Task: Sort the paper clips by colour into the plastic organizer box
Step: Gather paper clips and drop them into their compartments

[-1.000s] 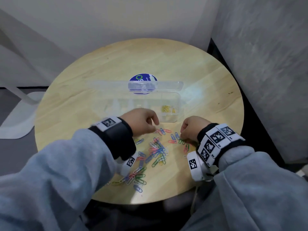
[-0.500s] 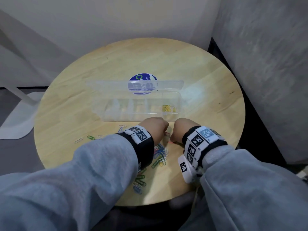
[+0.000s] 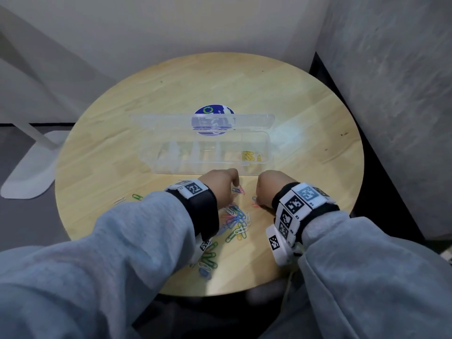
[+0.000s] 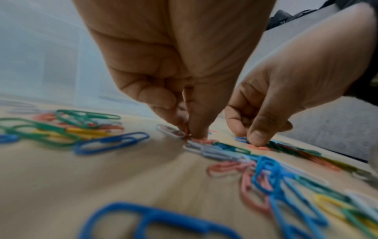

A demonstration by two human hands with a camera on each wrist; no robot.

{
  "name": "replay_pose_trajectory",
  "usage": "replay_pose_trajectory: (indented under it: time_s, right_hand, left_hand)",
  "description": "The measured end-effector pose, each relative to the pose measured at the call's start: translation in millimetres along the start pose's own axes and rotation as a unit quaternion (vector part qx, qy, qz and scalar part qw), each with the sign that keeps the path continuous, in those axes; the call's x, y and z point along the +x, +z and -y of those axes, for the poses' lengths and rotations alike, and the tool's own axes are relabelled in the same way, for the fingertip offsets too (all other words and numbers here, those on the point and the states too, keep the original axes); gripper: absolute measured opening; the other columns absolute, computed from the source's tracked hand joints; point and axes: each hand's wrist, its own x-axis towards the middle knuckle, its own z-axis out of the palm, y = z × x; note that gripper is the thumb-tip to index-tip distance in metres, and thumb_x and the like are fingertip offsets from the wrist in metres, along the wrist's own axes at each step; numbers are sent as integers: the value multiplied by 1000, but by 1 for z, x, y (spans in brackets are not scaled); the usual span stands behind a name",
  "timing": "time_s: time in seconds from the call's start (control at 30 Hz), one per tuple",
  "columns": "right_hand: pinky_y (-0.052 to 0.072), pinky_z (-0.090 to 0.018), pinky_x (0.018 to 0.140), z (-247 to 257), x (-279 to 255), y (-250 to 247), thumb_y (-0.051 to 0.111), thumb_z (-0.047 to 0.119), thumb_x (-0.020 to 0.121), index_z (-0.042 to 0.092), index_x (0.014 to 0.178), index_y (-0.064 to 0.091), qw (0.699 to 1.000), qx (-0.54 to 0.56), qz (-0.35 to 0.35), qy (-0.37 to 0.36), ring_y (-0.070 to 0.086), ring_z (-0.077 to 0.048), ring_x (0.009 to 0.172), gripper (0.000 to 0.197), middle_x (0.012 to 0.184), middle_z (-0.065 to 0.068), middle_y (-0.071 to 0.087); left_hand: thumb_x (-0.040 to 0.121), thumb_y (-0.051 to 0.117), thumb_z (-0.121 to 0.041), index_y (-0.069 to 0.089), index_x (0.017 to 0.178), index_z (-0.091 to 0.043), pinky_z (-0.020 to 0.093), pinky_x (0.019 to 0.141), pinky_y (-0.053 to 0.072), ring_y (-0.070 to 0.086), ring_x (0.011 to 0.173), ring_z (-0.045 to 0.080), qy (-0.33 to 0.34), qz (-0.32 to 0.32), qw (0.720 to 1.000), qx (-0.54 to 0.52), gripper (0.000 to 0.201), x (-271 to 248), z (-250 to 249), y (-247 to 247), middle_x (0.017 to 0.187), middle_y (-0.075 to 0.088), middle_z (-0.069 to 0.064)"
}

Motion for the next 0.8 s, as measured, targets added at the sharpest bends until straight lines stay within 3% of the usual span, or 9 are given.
replay_pose_trajectory:
  time_s: [0.07,0.13,0.27,0.37,0.47,0.57,0.63,0.7,0.8]
  right_hand:
    - [42,-29,78,1,1,0,55,28,91,2,109,62,1000,-18,12,3,54,-26,88,32,114,-11,64]
    - [45,-29,83,1,1,-1,54,27,91,2,109,62,1000,-25,19,-1,57,-27,93,32,107,-12,64]
    - [41,-29,75,5,2,-2,53,24,92,5,103,63,998,-45,28,-16,49,-24,81,25,67,-5,47]
    - [41,-27,70,5,2,1,51,16,90,8,88,57,998,-41,30,-27,51,-25,81,10,77,-8,53]
    - [40,-25,65,2,-1,2,51,14,89,8,84,55,999,-10,27,-28,50,-25,79,9,82,-8,53]
    - [41,-26,69,-4,-6,-4,49,13,89,8,88,63,998,47,23,-21,50,-22,78,16,85,-7,57]
    - [48,-29,73,-11,-8,-10,49,8,86,2,94,69,987,156,-10,-31,53,-22,75,22,83,-9,60]
    - [55,-33,74,-19,-13,-17,52,1,83,1,81,65,942,333,-20,-37,57,-23,64,14,72,-12,60]
    - [55,-23,60,-26,-20,-24,47,-11,85,7,69,53,874,482,18,-52,55,-12,47,25,63,-10,54]
  left_hand:
    - [83,56,-11,60,109,-18,26,78,43,59,96,22,5,1,1000,-5,27,-3,2,-3,102,64,2]
    - [82,57,-11,66,100,-20,23,68,40,56,78,15,11,10,1000,-24,22,-8,4,-9,84,59,-5]
    - [83,56,-7,64,80,-22,19,56,40,48,56,6,-6,46,982,-181,18,-13,14,-23,66,56,-8]
    - [87,48,1,64,71,-17,13,46,36,46,42,3,-36,82,947,-310,28,-15,15,-27,64,54,2]
    - [89,44,3,61,71,-13,12,42,38,49,46,6,-63,86,930,-351,30,-14,17,-23,66,55,4]
    - [87,51,-5,65,82,-11,17,49,42,49,52,11,-66,41,965,-252,16,-14,19,-16,61,56,0]
    - [83,51,-10,67,88,-17,20,55,40,51,56,13,-56,14,988,-147,17,-15,18,-14,61,56,-4]
    - [82,53,-14,66,94,-22,22,63,40,53,71,15,-49,0,997,-61,19,-15,15,-13,73,55,-6]
    - [82,56,-19,62,106,-23,23,71,37,51,84,18,-14,-15,1000,1,24,-13,7,-11,89,52,-3]
